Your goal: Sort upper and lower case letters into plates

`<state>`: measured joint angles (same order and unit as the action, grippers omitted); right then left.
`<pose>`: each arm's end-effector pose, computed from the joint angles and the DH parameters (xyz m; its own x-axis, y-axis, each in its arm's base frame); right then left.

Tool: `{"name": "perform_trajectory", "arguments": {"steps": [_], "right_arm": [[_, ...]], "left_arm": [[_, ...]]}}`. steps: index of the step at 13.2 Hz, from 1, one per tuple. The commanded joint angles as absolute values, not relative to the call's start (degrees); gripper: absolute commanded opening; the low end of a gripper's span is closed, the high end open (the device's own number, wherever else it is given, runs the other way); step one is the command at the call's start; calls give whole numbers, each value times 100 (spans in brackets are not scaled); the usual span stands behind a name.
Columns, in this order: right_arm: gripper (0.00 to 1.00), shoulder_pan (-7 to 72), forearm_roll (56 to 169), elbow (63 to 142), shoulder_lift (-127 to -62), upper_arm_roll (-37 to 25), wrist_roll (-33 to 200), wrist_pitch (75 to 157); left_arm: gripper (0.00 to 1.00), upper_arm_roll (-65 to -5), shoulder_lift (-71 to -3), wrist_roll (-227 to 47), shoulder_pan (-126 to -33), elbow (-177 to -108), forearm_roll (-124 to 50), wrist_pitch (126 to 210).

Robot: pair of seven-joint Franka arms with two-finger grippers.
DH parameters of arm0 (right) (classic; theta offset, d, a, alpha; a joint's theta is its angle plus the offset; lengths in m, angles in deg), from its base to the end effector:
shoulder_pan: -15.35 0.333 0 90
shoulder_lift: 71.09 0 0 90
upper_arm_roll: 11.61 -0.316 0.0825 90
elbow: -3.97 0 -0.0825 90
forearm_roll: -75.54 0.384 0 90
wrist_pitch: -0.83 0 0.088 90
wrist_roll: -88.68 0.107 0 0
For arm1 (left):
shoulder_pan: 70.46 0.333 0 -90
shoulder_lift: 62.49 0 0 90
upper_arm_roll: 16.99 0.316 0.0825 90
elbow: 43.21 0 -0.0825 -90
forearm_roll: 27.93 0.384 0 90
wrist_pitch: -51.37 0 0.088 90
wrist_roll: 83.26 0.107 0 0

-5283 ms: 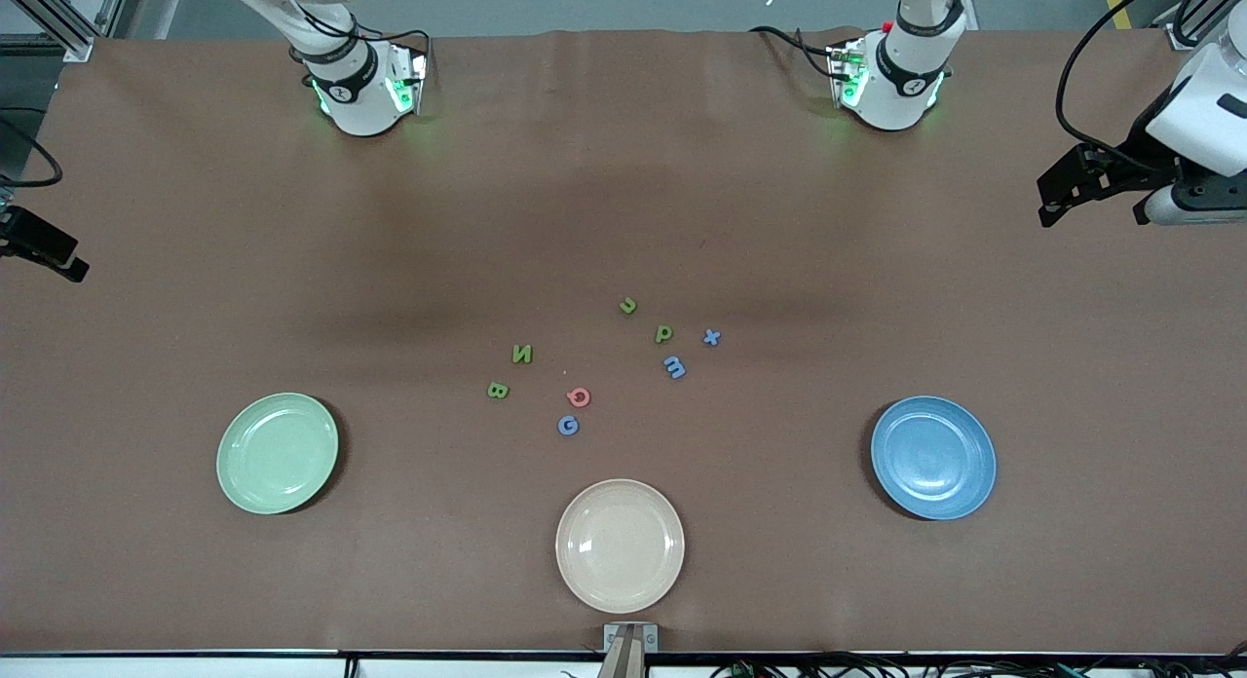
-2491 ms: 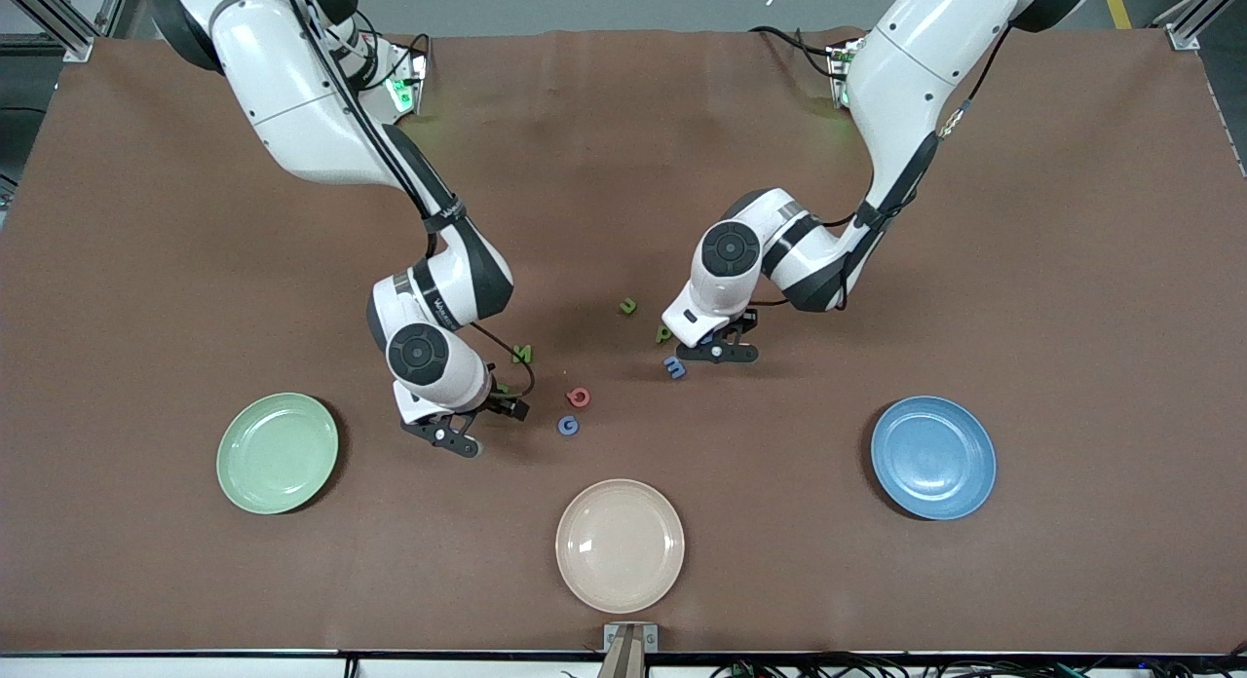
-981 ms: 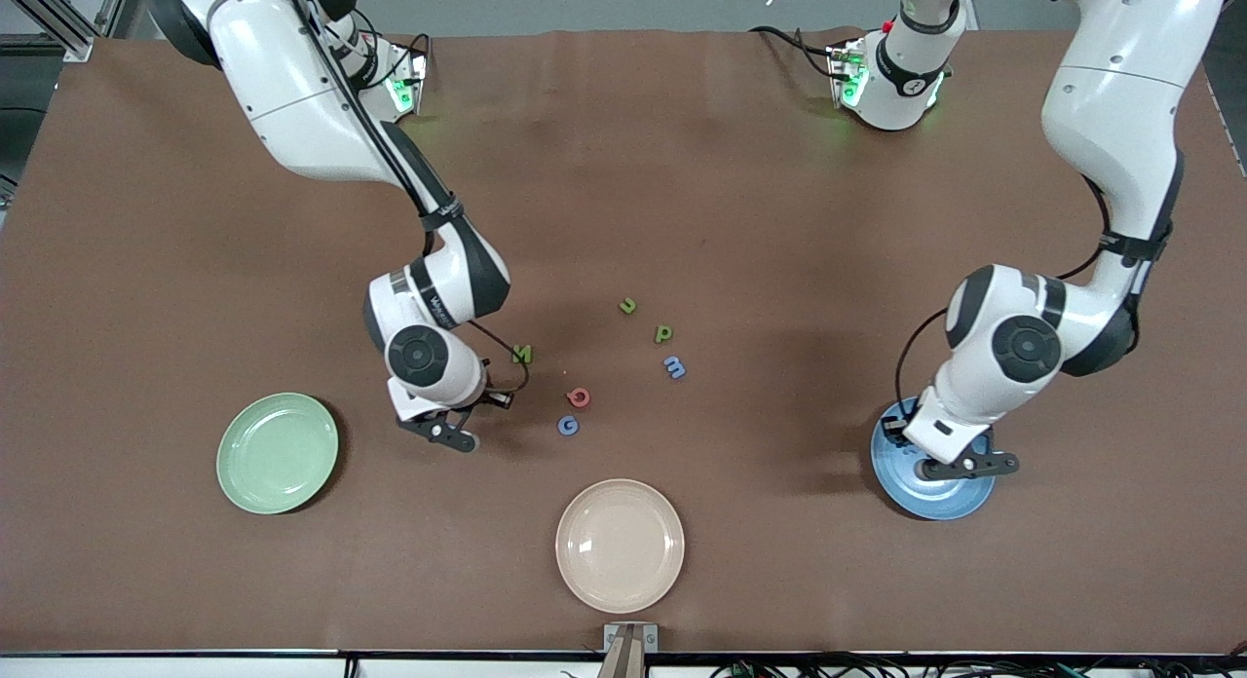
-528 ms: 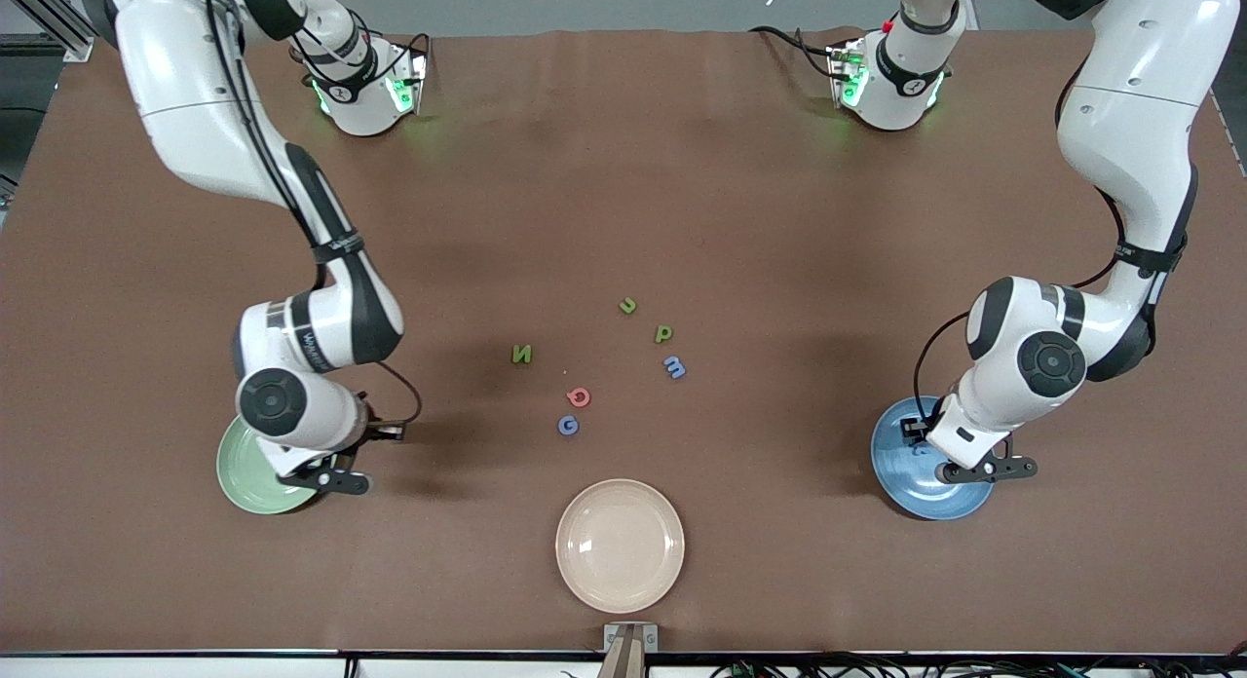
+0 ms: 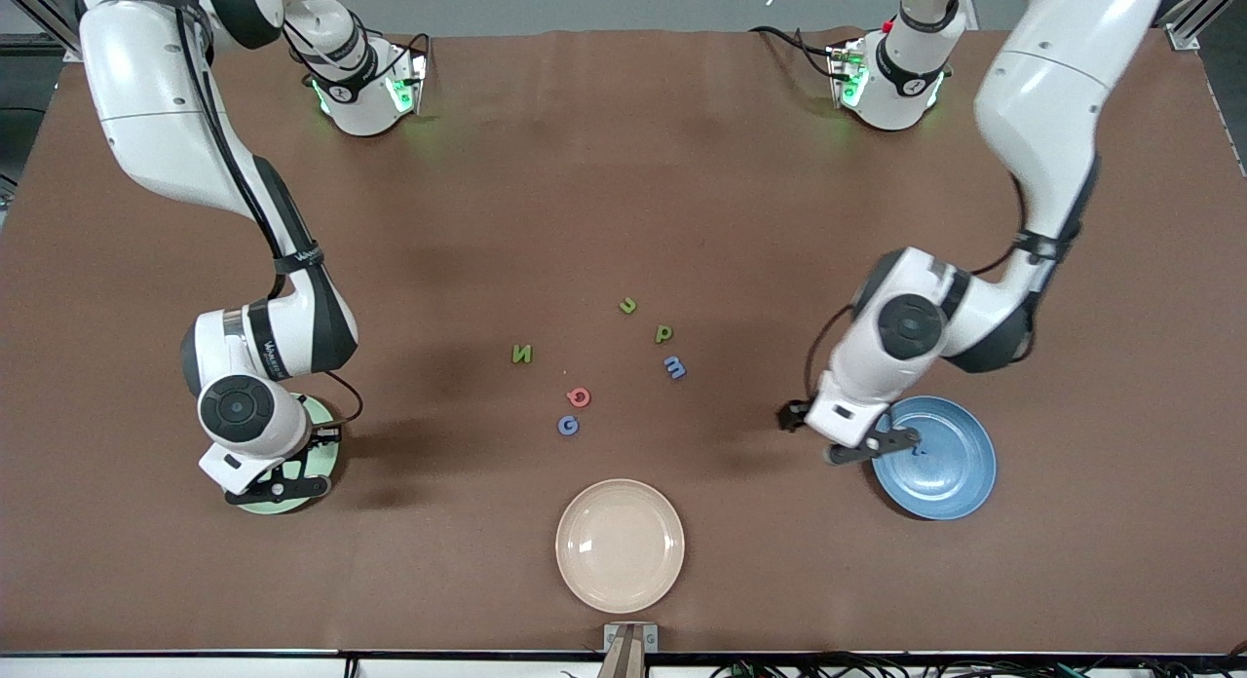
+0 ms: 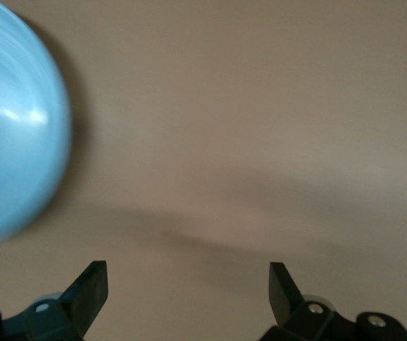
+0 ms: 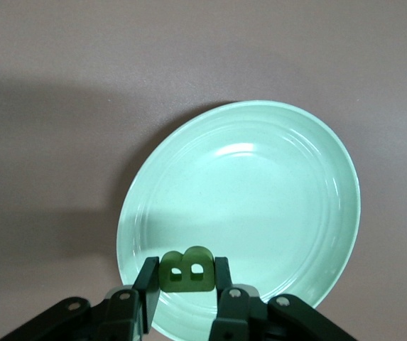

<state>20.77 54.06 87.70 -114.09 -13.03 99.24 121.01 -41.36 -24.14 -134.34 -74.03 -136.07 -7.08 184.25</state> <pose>0.7075 0.0640 0.2305 0.9886 0.1239 -0.0855 0.1440 -0.9435 0.2985 0.6392 -0.2846 0.2671 0.9616 0.2607 0.0857 0.2563 -0.9648 0.0592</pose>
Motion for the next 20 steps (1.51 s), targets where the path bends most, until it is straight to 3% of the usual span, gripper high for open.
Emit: {"name": "perform_trajectory", "arguments": {"steps": [1, 5, 7, 10, 14, 15, 20], "right_arm": [[78, 2010, 5269, 8879, -11389, -1389, 9905, 12256], [86, 2079, 5557, 8922, -11337, -1477, 9984, 12142], [88, 2088, 6539, 8932, -11292, -1635, 9967, 11845], [89, 2097, 7342, 8949, -11284, -1985, 9984, 11659], [89, 2123, 7431, 9089, -11275, -2636, 10229, 11763], [89, 2150, 7431, 9194, -11266, -2715, 10308, 11842], [89, 2614, 7431, 10064, -11038, -2918, 11282, 12861]], "left_arm": [[99, -4054, -2128, -14683, -8185, -13119, -1069, 18267], [93, -4010, -1863, -16197, -8855, -12863, -1123, 18267], [84, -4010, -1671, -16594, -8996, -12890, -1088, 18267], [77, -3870, -1494, -16877, -9172, -12890, -1079, 18267], [66, -3843, -1248, -16860, -9225, -12811, -1088, 18267], [53, -3843, -1248, -16842, -9225, -12811, -1079, 18267], [9, -3738, -1212, -16703, -9225, -12767, -983, 18267]]}}
